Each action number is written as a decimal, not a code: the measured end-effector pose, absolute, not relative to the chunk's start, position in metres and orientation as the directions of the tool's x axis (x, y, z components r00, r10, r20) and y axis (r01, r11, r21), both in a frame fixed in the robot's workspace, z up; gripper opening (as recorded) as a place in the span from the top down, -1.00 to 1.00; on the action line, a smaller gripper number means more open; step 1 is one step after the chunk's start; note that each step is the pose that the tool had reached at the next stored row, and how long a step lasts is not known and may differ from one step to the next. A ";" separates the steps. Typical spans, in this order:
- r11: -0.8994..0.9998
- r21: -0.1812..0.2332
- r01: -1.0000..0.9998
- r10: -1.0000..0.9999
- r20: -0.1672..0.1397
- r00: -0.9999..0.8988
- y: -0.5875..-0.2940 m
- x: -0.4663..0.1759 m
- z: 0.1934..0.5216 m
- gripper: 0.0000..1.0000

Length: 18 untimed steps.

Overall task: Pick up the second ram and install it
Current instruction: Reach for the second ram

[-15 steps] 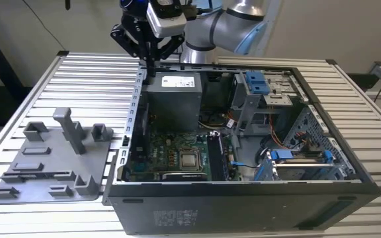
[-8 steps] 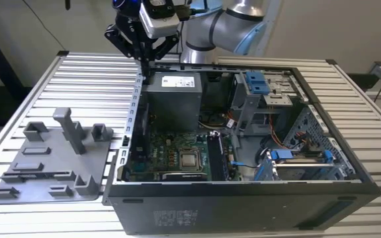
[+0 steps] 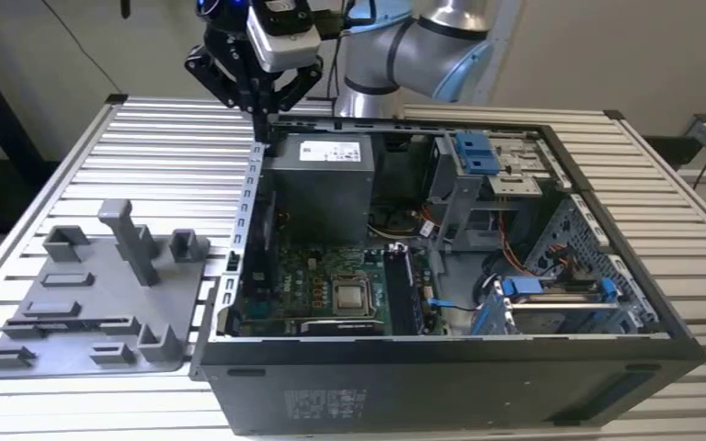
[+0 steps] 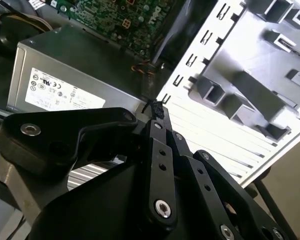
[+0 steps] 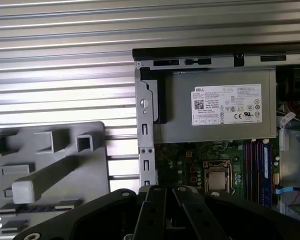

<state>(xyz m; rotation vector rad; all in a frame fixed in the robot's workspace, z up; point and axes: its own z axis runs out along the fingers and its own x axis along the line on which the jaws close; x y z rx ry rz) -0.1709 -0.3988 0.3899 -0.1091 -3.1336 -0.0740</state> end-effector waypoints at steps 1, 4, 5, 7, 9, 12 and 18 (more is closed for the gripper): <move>0.996 0.047 0.070 0.069 0.008 -0.998 -0.399 -0.172 0.390 0.79; 0.996 0.047 0.070 0.069 0.010 -0.998 -0.399 -0.174 0.389 0.79; 0.996 0.047 0.070 0.069 0.010 -0.998 -0.399 -0.175 0.389 0.79; 0.996 0.047 0.070 0.069 0.012 -0.998 -0.399 -0.177 0.388 0.79; 0.996 0.046 0.070 0.069 0.015 -0.997 -0.399 -0.179 0.388 0.79; 0.996 0.046 0.070 0.069 0.021 -0.997 -0.399 -0.180 0.387 0.79; 0.996 0.045 0.071 0.069 0.027 -0.997 -0.399 -0.184 0.387 0.79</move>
